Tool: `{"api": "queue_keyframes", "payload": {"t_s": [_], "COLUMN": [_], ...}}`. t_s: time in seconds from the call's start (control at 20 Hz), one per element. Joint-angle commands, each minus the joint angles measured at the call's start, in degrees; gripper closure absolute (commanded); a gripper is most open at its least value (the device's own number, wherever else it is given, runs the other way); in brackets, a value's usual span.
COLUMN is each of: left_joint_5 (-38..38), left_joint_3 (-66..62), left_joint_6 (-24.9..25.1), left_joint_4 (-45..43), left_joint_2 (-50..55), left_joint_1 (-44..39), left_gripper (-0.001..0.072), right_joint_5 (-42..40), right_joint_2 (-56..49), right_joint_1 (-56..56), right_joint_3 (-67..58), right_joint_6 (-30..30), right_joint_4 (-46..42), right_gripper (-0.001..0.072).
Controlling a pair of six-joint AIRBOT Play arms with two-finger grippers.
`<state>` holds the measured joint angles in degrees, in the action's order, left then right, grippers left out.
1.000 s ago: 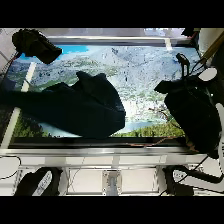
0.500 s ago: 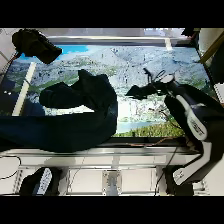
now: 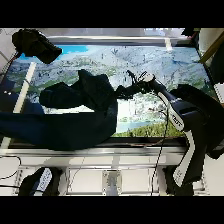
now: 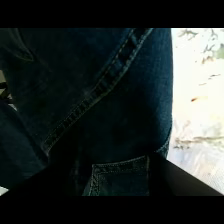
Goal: Fold the clothes and pants, and hang the long-sleeved shirts on hangers.
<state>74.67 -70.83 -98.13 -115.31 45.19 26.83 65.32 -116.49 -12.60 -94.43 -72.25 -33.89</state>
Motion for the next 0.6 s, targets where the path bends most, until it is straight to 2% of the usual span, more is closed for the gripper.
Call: {"api": "queue_keyframes", "payload": {"t_s": [0.0,0.35,0.55], "left_joint_5": [-2.0,-3.6,-3.5], "left_joint_3": [0.0,0.0,0.0], "left_joint_6": [0.0,0.0,0.0], "left_joint_4": [-0.2,-0.1,-0.1], "left_joint_2": [0.2,0.3,0.4], "left_joint_1": [0.1,0.1,0.1], "left_gripper": [0.0695,0.0695,0.0695], "right_joint_5": [-0.1,0.6,2.2], "right_joint_2": [-1.1,-1.1,-3.9], "right_joint_1": [0.0,2.8,0.2], "right_joint_3": [-1.2,-5.5,-5.5], "right_joint_6": [-1.8,-3.8,-4.2], "right_joint_4": [-2.4,-5.5,-6.9], "right_gripper": [0.0257,0.0258,0.0258]}}
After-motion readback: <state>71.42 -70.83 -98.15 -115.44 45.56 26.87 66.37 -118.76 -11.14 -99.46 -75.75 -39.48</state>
